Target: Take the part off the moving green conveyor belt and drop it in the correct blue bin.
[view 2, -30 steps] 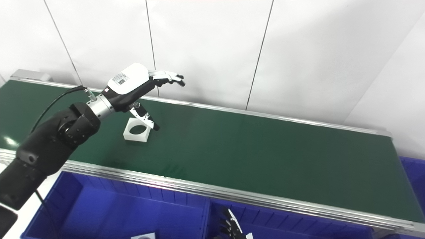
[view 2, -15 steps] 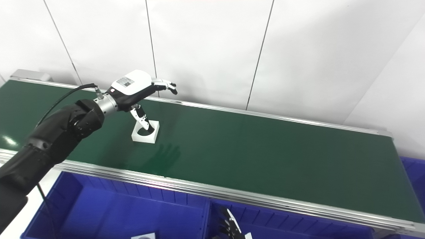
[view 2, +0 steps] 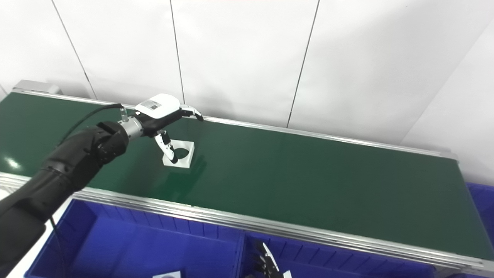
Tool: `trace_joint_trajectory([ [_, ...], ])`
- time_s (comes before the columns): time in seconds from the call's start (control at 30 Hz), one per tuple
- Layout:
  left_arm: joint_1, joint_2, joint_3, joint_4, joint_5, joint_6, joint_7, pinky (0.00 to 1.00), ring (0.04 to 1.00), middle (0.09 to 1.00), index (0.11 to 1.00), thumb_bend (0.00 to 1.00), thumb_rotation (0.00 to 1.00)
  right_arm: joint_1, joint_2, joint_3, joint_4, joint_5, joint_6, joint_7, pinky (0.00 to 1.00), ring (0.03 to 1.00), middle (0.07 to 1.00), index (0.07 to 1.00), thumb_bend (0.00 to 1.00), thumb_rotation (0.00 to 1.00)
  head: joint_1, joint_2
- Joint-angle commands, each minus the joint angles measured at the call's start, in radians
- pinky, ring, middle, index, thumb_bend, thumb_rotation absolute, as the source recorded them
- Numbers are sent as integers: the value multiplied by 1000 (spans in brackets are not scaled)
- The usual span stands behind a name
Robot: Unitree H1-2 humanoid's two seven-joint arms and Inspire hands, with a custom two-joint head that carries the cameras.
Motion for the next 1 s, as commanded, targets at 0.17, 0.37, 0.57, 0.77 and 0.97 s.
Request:
trace_joint_trajectory([
  [0.17, -41, -5, -7, 13, -3, 24, 12, 659, 810, 853, 809, 1000, 164, 4, 16, 8, -34, -5, -50, 1, 816, 873, 935, 936, 886, 883, -3, 6],
  [0.37, -16, -31, -3, 19, -10, 62, 34, 656, 814, 855, 812, 1000, 174, 4, 17, 13, -37, -10, -50, -4, 813, 870, 939, 933, 886, 877, -8, 13],
  [0.57, -2, -50, -18, 40, -1, 61, 62, 634, 804, 847, 807, 1000, 186, 3, 16, 25, -43, -16, -50, -13, 812, 872, 948, 937, 863, 875, -17, 16],
  [0.77, -6, -44, -60, 81, 62, 83, 119, 620, 787, 829, 804, 1000, 192, 7, 19, 27, -53, -26, -50, -20, 810, 876, 939, 930, 860, 869, -25, 19],
  [0.97, 18, -68, -59, 79, 63, 129, 133, 624, 786, 824, 803, 1000, 180, 11, 21, 27, -57, -31, -50, -17, 821, 881, 932, 929, 872, 869, -32, 23],
])
